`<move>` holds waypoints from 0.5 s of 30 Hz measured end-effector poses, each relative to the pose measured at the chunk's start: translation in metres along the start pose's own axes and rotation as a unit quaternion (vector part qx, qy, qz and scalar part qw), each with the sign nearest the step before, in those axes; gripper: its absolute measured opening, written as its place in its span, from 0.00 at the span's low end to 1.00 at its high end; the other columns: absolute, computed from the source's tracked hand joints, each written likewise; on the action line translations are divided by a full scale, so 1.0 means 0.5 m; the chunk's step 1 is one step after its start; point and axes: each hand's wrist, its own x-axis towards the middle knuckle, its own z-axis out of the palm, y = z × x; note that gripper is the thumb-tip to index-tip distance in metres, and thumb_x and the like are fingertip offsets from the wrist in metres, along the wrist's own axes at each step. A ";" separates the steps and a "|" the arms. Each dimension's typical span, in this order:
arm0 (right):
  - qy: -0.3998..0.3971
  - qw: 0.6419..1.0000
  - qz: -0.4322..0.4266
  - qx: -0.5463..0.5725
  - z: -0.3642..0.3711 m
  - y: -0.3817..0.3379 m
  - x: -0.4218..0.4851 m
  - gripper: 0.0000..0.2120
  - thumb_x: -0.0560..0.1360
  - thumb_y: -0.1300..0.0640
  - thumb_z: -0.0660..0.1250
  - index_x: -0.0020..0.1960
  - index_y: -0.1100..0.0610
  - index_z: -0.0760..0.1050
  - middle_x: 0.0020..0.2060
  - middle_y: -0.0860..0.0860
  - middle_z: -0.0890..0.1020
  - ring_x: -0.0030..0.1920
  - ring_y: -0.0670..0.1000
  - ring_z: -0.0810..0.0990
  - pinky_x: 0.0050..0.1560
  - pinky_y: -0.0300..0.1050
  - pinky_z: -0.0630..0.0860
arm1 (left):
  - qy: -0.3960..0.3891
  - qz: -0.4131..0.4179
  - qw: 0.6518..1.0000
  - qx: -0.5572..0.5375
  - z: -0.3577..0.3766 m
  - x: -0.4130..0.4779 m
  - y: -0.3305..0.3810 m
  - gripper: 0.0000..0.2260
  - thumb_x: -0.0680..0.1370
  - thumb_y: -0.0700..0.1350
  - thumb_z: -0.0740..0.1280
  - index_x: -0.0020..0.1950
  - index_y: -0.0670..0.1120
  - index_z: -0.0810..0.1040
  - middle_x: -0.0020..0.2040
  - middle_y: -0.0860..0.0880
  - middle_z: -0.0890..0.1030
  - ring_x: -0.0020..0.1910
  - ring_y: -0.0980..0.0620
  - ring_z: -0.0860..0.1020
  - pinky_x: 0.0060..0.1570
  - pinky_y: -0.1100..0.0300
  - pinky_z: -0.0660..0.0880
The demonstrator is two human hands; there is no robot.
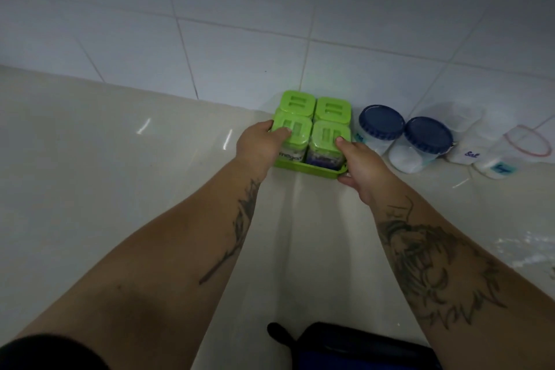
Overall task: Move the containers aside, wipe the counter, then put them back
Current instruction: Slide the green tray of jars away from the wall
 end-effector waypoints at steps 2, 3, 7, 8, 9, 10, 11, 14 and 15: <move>0.000 1.000 -0.006 0.005 0.015 -0.006 -0.016 0.21 0.76 0.41 0.64 0.63 0.52 0.71 0.62 0.50 0.76 0.60 0.51 0.76 0.61 0.54 0.75 | 0.008 -0.010 0.999 -0.040 -0.024 -0.013 -0.001 0.02 0.65 0.56 0.71 0.34 0.63 0.83 0.37 0.56 0.84 0.45 0.48 0.83 0.52 0.47 0.79; 0.001 1.000 -0.009 0.007 0.027 -0.011 -0.027 0.20 0.76 0.42 0.64 0.63 0.52 0.71 0.61 0.49 0.76 0.59 0.51 0.76 0.61 0.54 0.75 | 0.010 -0.010 0.998 -0.056 -0.040 -0.019 -0.002 0.04 0.66 0.55 0.71 0.33 0.65 0.82 0.36 0.57 0.84 0.44 0.50 0.83 0.53 0.48 0.79; -0.003 1.000 -0.011 0.020 0.107 -0.024 -0.087 0.16 0.77 0.44 0.65 0.59 0.51 0.72 0.56 0.49 0.78 0.56 0.49 0.77 0.58 0.51 0.76 | 0.025 -0.023 0.996 -0.088 -0.131 -0.045 -0.016 0.06 0.69 0.51 0.73 0.34 0.62 0.82 0.37 0.59 0.84 0.45 0.53 0.83 0.54 0.51 0.79; -0.004 0.999 -0.010 0.031 0.132 -0.024 -0.105 0.14 0.77 0.45 0.65 0.58 0.51 0.72 0.54 0.48 0.78 0.54 0.48 0.77 0.57 0.50 0.76 | 0.031 -0.029 0.995 -0.090 -0.160 -0.052 -0.023 0.05 0.69 0.50 0.74 0.35 0.60 0.82 0.37 0.58 0.84 0.45 0.53 0.83 0.54 0.52 0.79; -0.009 0.999 -0.013 0.039 0.159 -0.023 -0.122 0.13 0.77 0.46 0.65 0.58 0.51 0.73 0.52 0.47 0.79 0.52 0.47 0.78 0.57 0.50 0.76 | 0.035 -0.033 0.995 -0.091 -0.191 -0.060 -0.028 0.05 0.70 0.49 0.74 0.36 0.59 0.82 0.37 0.59 0.84 0.44 0.54 0.83 0.53 0.54 0.79; -0.015 0.999 -0.018 0.042 0.187 -0.020 -0.138 0.13 0.77 0.47 0.65 0.58 0.52 0.74 0.52 0.47 0.79 0.51 0.45 0.78 0.56 0.50 0.76 | 0.035 -0.036 0.995 -0.090 -0.223 -0.066 -0.034 0.05 0.70 0.49 0.74 0.36 0.58 0.82 0.36 0.59 0.84 0.43 0.55 0.82 0.52 0.55 0.79; -0.019 0.999 -0.022 0.043 0.217 -0.018 -0.154 0.12 0.77 0.47 0.65 0.58 0.51 0.74 0.52 0.47 0.80 0.50 0.45 0.78 0.56 0.50 0.76 | 0.035 -0.037 0.995 -0.089 -0.256 -0.071 -0.040 0.05 0.71 0.48 0.74 0.37 0.58 0.82 0.36 0.59 0.83 0.41 0.56 0.82 0.50 0.57 0.79; -0.023 0.998 -0.041 0.032 0.308 -0.011 -0.186 0.08 0.76 0.45 0.66 0.51 0.47 0.76 0.49 0.45 0.81 0.50 0.46 0.79 0.57 0.54 0.77 | 0.040 -0.045 0.994 -0.091 -0.349 -0.084 -0.053 0.04 0.72 0.46 0.73 0.40 0.56 0.82 0.37 0.57 0.83 0.34 0.60 0.81 0.45 0.59 0.78; -0.025 0.998 -0.051 0.027 0.335 -0.009 -0.192 0.08 0.75 0.44 0.67 0.50 0.46 0.76 0.48 0.43 0.81 0.51 0.47 0.80 0.59 0.56 0.76 | 0.042 -0.050 0.994 -0.093 -0.377 -0.085 -0.057 0.04 0.73 0.46 0.73 0.41 0.56 0.82 0.38 0.56 0.83 0.34 0.60 0.80 0.44 0.59 0.78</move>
